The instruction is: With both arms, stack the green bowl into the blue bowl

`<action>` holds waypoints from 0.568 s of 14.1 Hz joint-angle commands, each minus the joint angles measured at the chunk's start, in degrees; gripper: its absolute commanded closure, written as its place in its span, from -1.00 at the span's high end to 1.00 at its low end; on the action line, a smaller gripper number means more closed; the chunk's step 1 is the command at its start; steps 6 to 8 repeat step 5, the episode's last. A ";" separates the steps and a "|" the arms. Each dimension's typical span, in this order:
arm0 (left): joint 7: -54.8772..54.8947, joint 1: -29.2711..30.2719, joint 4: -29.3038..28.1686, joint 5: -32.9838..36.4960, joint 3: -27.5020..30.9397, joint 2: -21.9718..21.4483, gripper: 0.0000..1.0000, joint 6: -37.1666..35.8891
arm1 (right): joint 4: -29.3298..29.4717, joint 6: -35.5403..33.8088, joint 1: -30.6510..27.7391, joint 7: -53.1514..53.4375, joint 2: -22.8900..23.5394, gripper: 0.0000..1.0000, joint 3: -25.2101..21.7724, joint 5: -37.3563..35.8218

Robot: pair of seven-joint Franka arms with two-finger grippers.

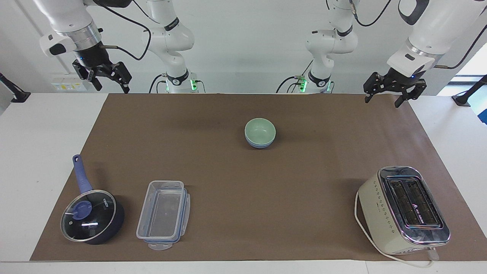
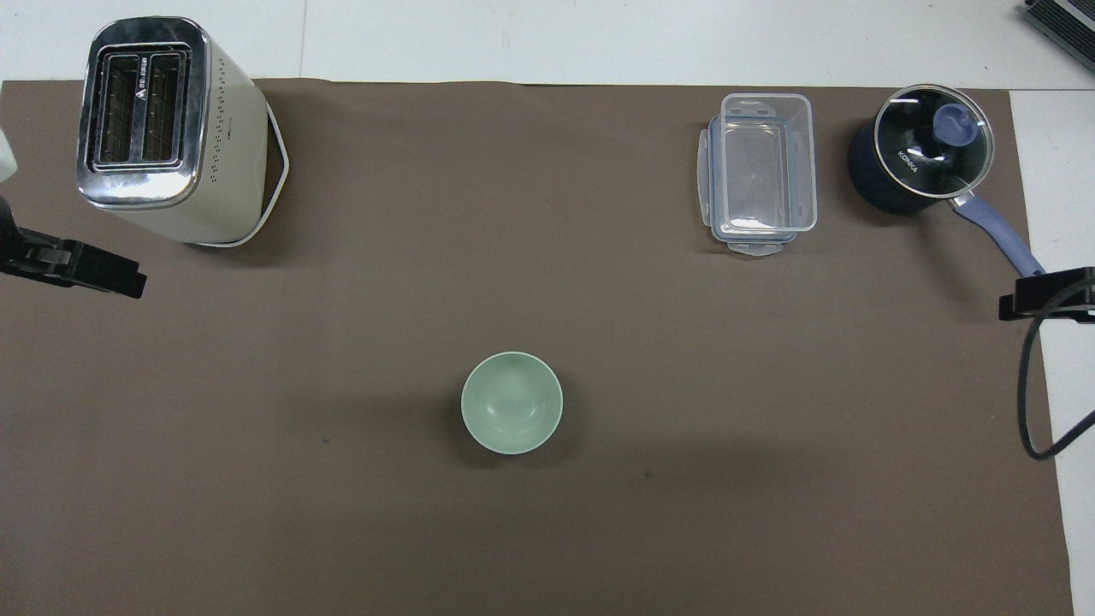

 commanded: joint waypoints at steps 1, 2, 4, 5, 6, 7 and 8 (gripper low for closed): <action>-0.37 -0.24 -1.18 0.14 0.09 -1.16 1.00 0.66 | 0.54 0.69 0.11 -4.42 0.23 1.00 0.36 -1.52; -0.28 -0.24 -1.18 0.14 0.09 -1.16 1.00 0.66 | 0.89 0.60 0.20 -4.43 0.23 1.00 0.63 -2.31; -0.37 -0.24 -1.27 0.14 0.09 -1.16 1.00 0.66 | 2.21 -0.27 0.29 -4.16 0.14 1.00 0.63 -2.49; -0.45 -0.24 -1.27 0.14 0.09 -1.24 1.00 0.66 | 2.30 -0.54 0.29 -4.16 0.14 1.00 0.72 -2.67; -0.45 -0.24 -1.27 0.14 0.09 -1.24 1.00 0.66 | 2.30 -0.54 0.29 -4.16 0.14 1.00 0.72 -2.67; -0.45 -0.24 -1.27 0.14 0.09 -1.24 1.00 0.66 | 2.30 -0.54 0.29 -4.16 0.14 1.00 0.72 -2.67; -0.45 -0.24 -1.27 0.14 0.09 -1.24 1.00 0.66 | 2.30 -0.54 0.29 -4.16 0.14 1.00 0.72 -2.67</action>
